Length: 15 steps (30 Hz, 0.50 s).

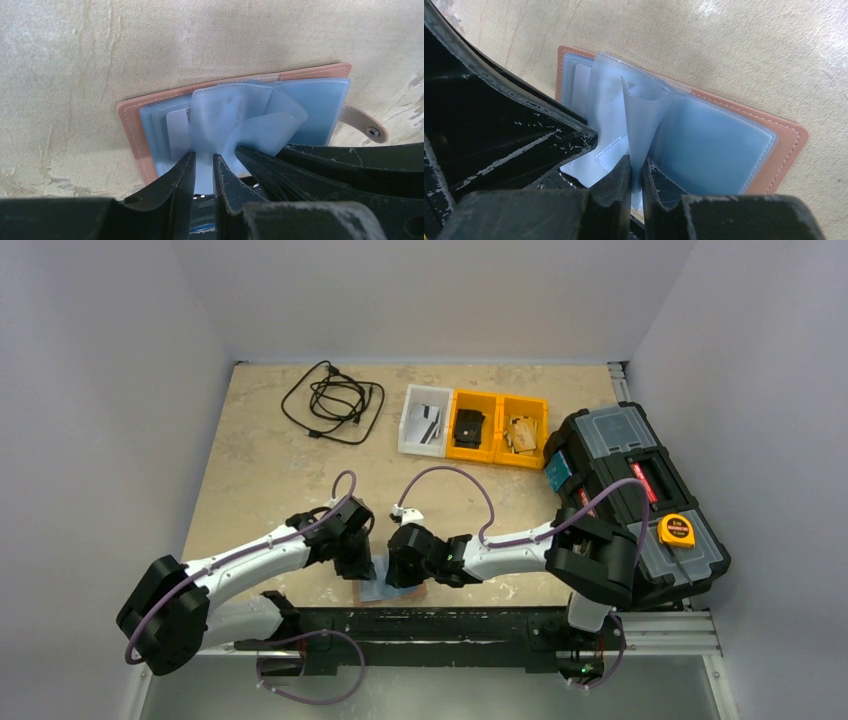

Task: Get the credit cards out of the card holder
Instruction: Remove the credit card from the card holder.

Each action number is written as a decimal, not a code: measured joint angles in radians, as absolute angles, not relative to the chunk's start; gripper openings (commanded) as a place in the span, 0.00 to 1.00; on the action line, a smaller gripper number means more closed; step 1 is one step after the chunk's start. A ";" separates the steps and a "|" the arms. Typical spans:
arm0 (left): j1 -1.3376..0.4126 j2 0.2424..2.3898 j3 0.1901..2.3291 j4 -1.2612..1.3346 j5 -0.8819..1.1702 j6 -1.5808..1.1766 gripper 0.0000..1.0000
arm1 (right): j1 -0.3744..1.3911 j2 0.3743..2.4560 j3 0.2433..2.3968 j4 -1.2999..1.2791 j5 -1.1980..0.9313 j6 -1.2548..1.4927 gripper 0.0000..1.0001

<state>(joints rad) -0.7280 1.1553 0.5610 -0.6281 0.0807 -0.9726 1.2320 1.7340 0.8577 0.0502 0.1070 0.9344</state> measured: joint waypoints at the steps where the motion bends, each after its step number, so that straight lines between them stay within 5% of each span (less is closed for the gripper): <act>1: -0.729 1.159 0.561 -0.624 0.083 -0.973 0.16 | 1.232 1.734 0.858 0.050 0.106 0.934 0.10; 9: -0.732 1.177 0.561 -0.605 0.086 -0.976 0.00 | 1.230 1.728 0.858 0.047 0.104 0.934 0.24; 15: -0.735 1.181 0.561 -0.592 0.086 -0.977 0.00 | 1.227 1.671 0.858 -0.024 0.113 0.924 0.39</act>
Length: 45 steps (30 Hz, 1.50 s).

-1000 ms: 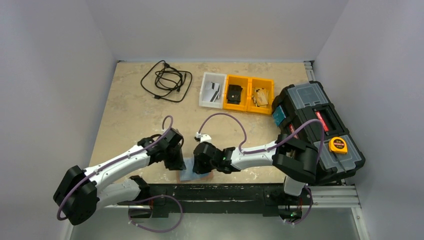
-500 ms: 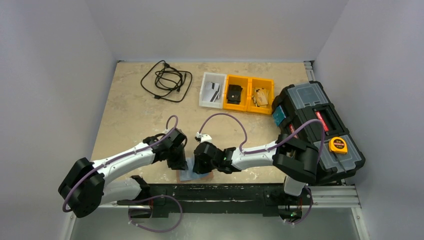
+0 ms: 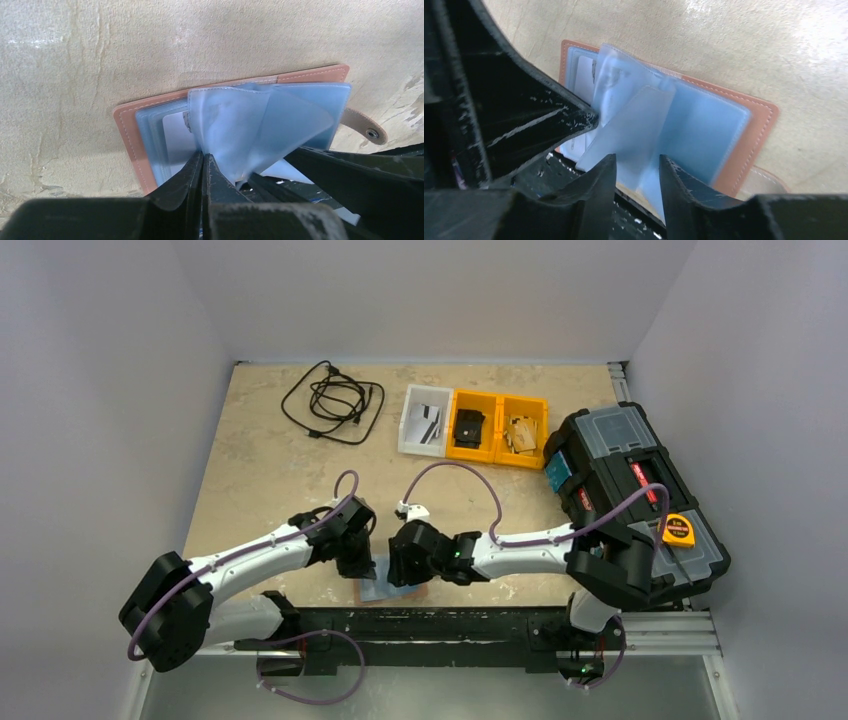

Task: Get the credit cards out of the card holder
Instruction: Remove the credit card from the card holder.

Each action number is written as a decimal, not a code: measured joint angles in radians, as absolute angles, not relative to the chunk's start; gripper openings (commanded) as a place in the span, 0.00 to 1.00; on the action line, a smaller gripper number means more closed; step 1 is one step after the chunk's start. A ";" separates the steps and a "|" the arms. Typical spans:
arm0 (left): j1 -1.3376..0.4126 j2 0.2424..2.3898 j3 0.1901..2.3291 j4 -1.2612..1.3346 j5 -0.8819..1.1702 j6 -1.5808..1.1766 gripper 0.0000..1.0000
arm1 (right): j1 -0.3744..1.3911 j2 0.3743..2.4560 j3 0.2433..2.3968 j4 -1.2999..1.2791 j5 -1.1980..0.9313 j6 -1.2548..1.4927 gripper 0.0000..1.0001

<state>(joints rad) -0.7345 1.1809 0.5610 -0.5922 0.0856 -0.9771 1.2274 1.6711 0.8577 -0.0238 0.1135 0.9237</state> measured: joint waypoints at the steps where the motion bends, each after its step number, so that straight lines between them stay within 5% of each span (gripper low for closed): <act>1: -0.735 1.181 0.561 -0.592 0.086 -0.977 0.00 | 1.227 1.655 0.858 -0.039 0.115 0.923 0.41; 26: -0.823 1.166 0.625 -0.535 0.128 -0.989 0.00 | 1.216 1.432 0.873 -0.289 0.263 0.929 0.41; 45: -1.011 1.387 0.792 -0.494 0.108 -1.066 0.29 | 1.192 1.312 0.777 -0.392 0.326 0.996 0.41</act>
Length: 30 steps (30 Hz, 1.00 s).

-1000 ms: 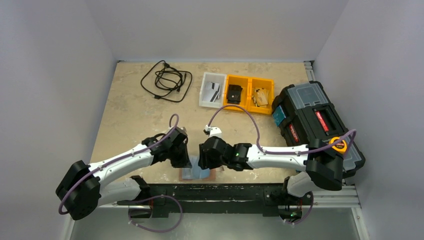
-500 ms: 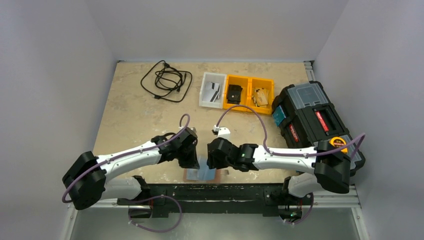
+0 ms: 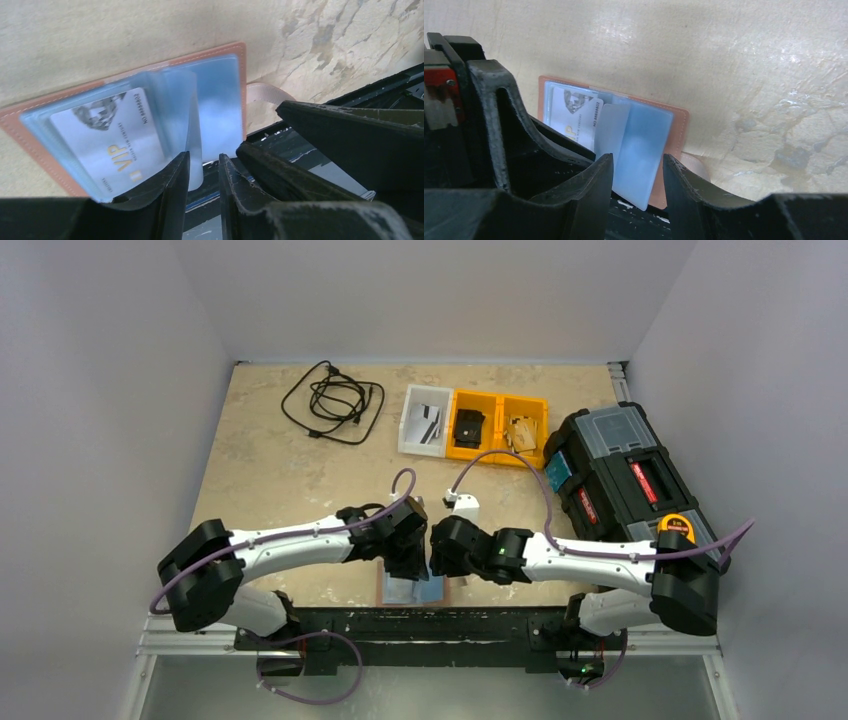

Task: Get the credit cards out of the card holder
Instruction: Remove the credit card from the card holder.

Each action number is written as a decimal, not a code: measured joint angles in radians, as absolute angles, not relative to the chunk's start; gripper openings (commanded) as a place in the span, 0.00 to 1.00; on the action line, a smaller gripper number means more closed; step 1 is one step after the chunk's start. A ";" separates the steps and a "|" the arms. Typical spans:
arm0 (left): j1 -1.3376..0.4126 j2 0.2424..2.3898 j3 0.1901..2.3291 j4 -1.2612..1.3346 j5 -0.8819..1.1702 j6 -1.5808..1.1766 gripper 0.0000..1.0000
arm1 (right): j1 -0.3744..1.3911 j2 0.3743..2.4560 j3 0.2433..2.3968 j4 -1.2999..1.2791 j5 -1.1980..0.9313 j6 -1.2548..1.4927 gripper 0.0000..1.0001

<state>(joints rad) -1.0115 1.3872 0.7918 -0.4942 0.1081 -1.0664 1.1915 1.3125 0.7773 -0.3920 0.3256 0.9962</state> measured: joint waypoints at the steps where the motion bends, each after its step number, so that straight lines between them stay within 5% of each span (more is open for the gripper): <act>1: -1.017 1.402 0.801 -0.487 0.109 -1.067 0.30 | 1.191 1.311 0.776 -0.400 0.327 0.999 0.41; 23: -1.029 1.539 0.869 -0.355 0.207 -1.089 0.62 | 1.188 1.069 0.712 -0.552 0.404 1.090 0.41; 30: -1.019 1.520 0.871 -0.365 0.206 -1.085 0.64 | 1.188 1.043 0.712 -0.542 0.409 1.087 0.40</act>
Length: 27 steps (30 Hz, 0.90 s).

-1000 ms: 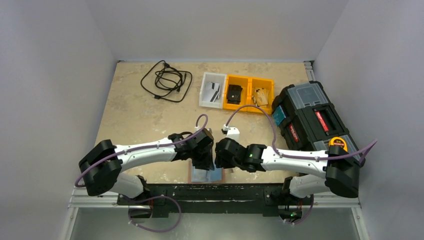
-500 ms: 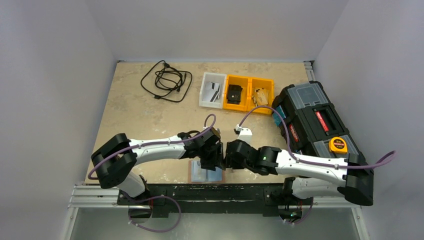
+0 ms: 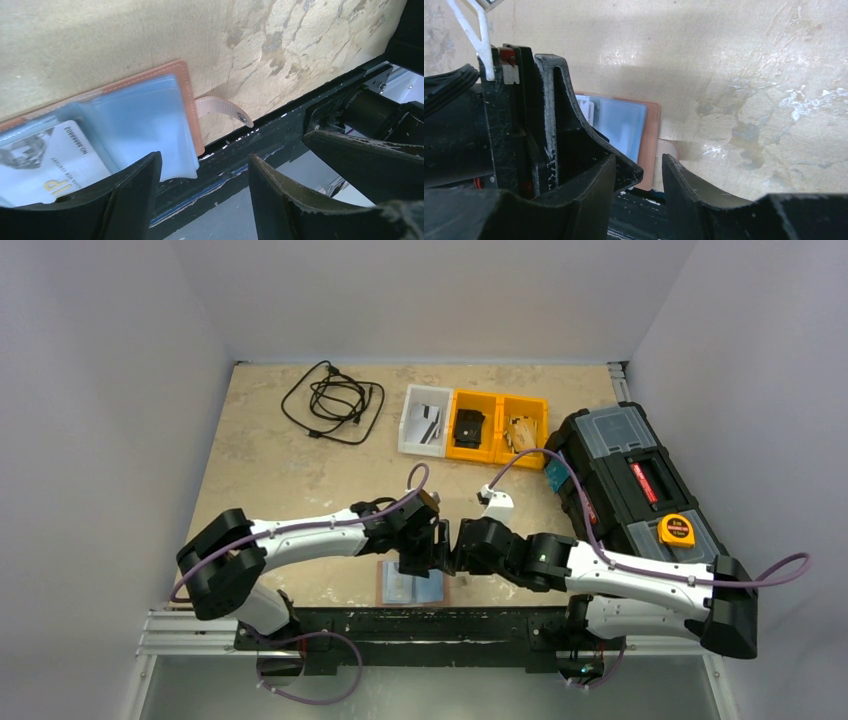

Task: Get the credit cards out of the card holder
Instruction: Remove the credit card from the card holder.

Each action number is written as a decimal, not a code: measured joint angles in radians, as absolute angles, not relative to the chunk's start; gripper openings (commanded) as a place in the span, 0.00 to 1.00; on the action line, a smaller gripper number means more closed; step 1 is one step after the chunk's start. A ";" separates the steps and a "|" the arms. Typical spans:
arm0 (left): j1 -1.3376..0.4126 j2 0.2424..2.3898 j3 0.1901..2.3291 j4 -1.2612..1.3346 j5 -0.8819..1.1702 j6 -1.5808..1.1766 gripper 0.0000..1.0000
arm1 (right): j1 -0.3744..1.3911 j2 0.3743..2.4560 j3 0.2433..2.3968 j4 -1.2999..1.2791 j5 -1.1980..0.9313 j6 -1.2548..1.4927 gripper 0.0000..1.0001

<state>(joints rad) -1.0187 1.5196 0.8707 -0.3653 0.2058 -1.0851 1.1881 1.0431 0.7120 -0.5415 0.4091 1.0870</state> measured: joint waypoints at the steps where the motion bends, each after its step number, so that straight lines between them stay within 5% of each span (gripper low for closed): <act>1: -1.014 1.514 0.870 -0.371 0.205 -1.084 0.64 | 1.189 1.047 0.712 -0.535 0.409 1.085 0.40; 12: -0.847 1.241 0.753 -0.519 0.089 -1.043 0.54 | 1.238 1.251 0.720 -0.315 0.311 1.081 0.38; 23: -0.786 1.106 0.629 -0.614 0.037 -1.010 0.18 | 1.227 1.488 0.766 -0.089 0.137 1.092 0.34; 27: -0.786 1.097 0.617 -0.614 0.039 -1.009 0.12 | 1.191 1.505 0.741 -0.023 0.086 1.103 0.34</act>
